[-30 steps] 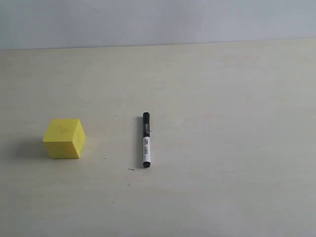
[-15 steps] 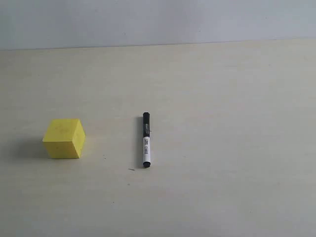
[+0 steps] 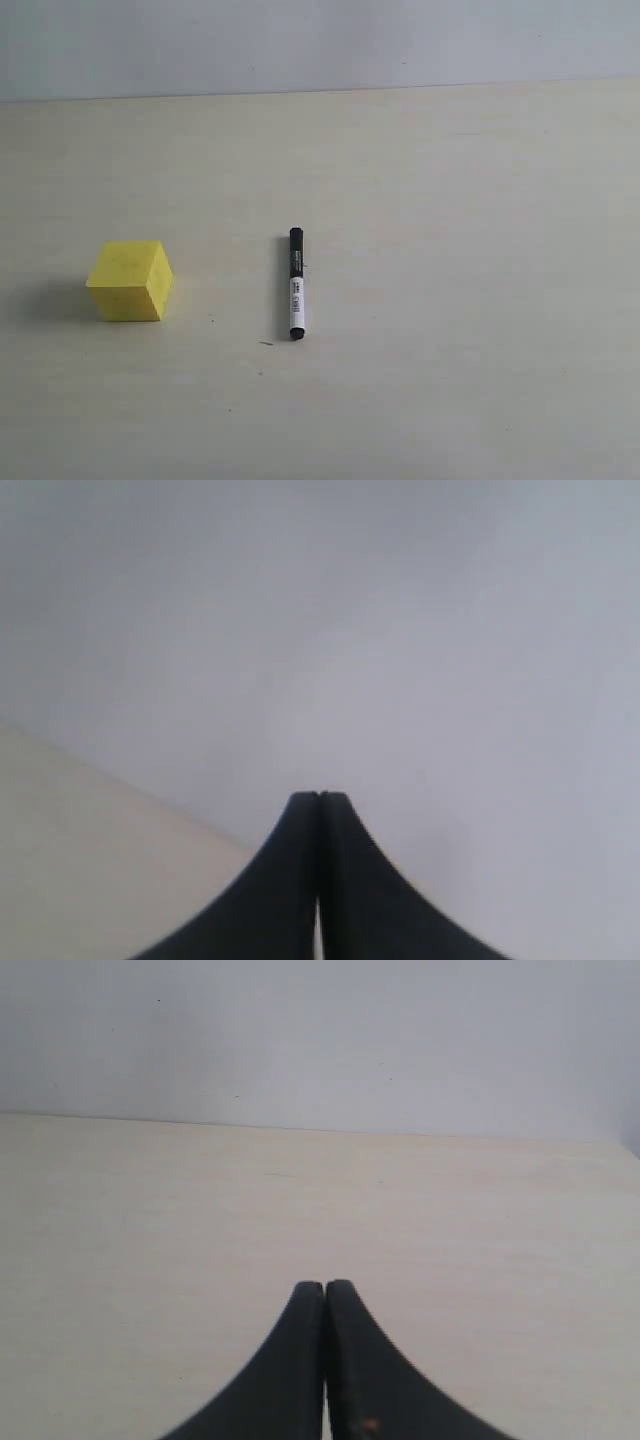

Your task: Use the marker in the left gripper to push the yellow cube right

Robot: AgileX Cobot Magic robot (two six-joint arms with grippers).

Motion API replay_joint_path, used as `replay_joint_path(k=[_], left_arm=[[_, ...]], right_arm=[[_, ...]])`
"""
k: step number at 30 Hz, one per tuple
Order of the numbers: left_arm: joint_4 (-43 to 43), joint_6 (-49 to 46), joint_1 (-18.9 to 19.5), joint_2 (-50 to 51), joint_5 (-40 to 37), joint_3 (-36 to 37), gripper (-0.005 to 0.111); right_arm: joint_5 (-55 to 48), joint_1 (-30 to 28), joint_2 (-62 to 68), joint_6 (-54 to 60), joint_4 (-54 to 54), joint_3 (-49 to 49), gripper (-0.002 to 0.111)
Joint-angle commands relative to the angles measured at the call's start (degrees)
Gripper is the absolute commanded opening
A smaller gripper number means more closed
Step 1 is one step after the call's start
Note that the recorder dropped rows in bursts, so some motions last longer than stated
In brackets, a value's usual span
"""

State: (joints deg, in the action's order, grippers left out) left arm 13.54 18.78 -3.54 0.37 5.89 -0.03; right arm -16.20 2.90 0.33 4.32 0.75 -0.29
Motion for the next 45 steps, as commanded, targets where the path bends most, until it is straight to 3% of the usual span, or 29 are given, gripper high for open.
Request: replay_joint_path(k=[1, 2, 3, 5, 10, 13, 17, 19, 22, 27, 30, 32, 34, 40, 45], left_arm=[[2.2, 8.9, 0.1, -0.4, 20.1, -0.2, 0.000], [3.7, 8.1, 0.1, 1.5, 25.9, -3.3, 0.000], [5.5, 6.3, 0.1, 4.1, 25.9, -6.6, 0.000], [8.2, -1.3, 0.1, 13.2, 17.9, -16.5, 0.000], [4.0, -8.2, 0.1, 46.5, -26.5, -43.2, 0.000], [10.1, -11.7, 0.1, 57.0, -37.8, -48.6, 0.000], [24.3, -25.6, -1.1, 67.6, -49.5, -52.4, 0.000], [29.8, -30.4, -3.4, 72.1, -53.3, -53.6, 0.000], [30.1, -32.0, -10.0, 77.1, -55.1, -55.7, 0.000], [21.9, -23.7, -22.5, 84.6, -54.3, -61.3, 0.000], [6.4, -7.2, -30.5, 89.4, -55.0, -66.1, 0.000], [-6.9, 4.4, -35.0, 93.2, -58.9, -69.9, 0.000], [-13.2, 11.4, -38.3, 96.9, -64.7, -73.6, 0.000], [-14.3, 14.7, -43.6, 108.7, -72.3, -84.6, 0.000], [-12.6, 16.0, -43.8, 115.5, -73.2, -89.7, 0.002]], right_arm=[[0.4, -0.3, -0.3, 0.2, -0.3, 0.3, 0.000], [0.4, -0.3, -0.3, 0.2, -0.3, 0.3, 0.000], [0.4, -0.3, -0.3, 0.2, -0.3, 0.3, 0.000], [0.4, -0.3, -0.3, 0.2, -0.3, 0.3, 0.000], [0.4, -0.3, -0.3, 0.2, -0.3, 0.3, 0.000], [0.0, -0.3, -0.3, 0.2, -0.3, 0.3, 0.000], [0.0, -0.3, -0.3, 0.2, -0.3, 0.3, 0.000], [0.0, -0.3, -0.3, 0.2, -0.3, 0.3, 0.000], [0.0, -0.3, -0.3, 0.2, -0.3, 0.3, 0.000], [0.0, -0.3, -0.3, 0.2, -0.3, 0.3, 0.000], [0.0, -0.3, -0.3, 0.2, -0.3, 0.3, 0.000], [0.0, -0.3, -0.3, 0.2, -0.3, 0.3, 0.000], [0.0, -0.3, -0.3, 0.2, -0.3, 0.3, 0.000], [0.0, -0.3, -0.3, 0.2, -0.3, 0.3, 0.000], [0.0, -0.3, -0.3, 0.2, -0.3, 0.3, 0.000]])
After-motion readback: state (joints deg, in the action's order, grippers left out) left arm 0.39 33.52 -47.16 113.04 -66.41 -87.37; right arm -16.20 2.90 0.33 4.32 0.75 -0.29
